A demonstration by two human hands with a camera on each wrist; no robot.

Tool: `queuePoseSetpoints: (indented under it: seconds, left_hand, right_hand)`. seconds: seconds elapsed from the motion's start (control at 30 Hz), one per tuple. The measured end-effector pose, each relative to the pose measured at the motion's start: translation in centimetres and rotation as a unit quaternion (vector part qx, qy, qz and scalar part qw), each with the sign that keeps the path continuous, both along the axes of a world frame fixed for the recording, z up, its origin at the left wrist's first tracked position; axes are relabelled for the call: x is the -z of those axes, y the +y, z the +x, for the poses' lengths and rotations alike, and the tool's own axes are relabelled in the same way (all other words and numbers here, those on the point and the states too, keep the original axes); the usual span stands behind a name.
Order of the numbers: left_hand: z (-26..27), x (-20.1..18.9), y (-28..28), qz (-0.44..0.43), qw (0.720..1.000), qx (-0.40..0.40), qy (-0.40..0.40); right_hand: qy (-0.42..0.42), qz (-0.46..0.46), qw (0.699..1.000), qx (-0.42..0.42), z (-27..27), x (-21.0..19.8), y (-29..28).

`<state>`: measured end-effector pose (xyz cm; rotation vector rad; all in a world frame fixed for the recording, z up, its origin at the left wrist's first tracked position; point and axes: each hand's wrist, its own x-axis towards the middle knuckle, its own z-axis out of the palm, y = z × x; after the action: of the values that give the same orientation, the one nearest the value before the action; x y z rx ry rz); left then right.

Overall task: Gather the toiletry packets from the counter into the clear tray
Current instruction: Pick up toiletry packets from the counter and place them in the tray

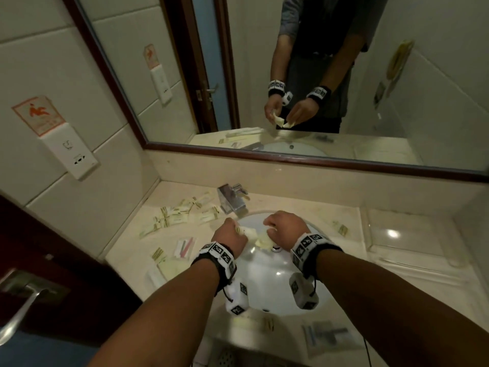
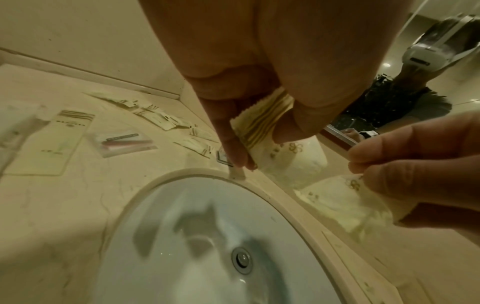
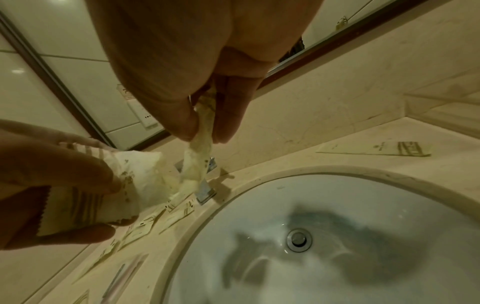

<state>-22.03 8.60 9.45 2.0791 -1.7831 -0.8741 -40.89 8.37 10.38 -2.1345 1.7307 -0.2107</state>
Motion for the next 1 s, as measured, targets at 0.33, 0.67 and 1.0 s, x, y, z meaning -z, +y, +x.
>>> queuePoseSetpoints:
  seconds: [0.33, 0.67, 1.0]
  left_hand:
    - [-6.6, -0.7, 2.9, 0.000, 0.999, 0.050, -0.005]
    - [-9.6, 0.1, 3.2, 0.041, 0.994, 0.031, 0.092]
    - [-12.6, 4.6, 1.6, 0.091, 0.984, 0.106, 0.111]
  right_hand:
    - [-0.011, -0.012, 1.000, 0.026, -5.8, 0.4, 2.9]
    - [-0.017, 0.054, 0.993, 0.104, -7.2, 0.8, 4.6]
    - [0.020, 0.107, 0.971, 0.212, -11.0, 1.6, 7.9]
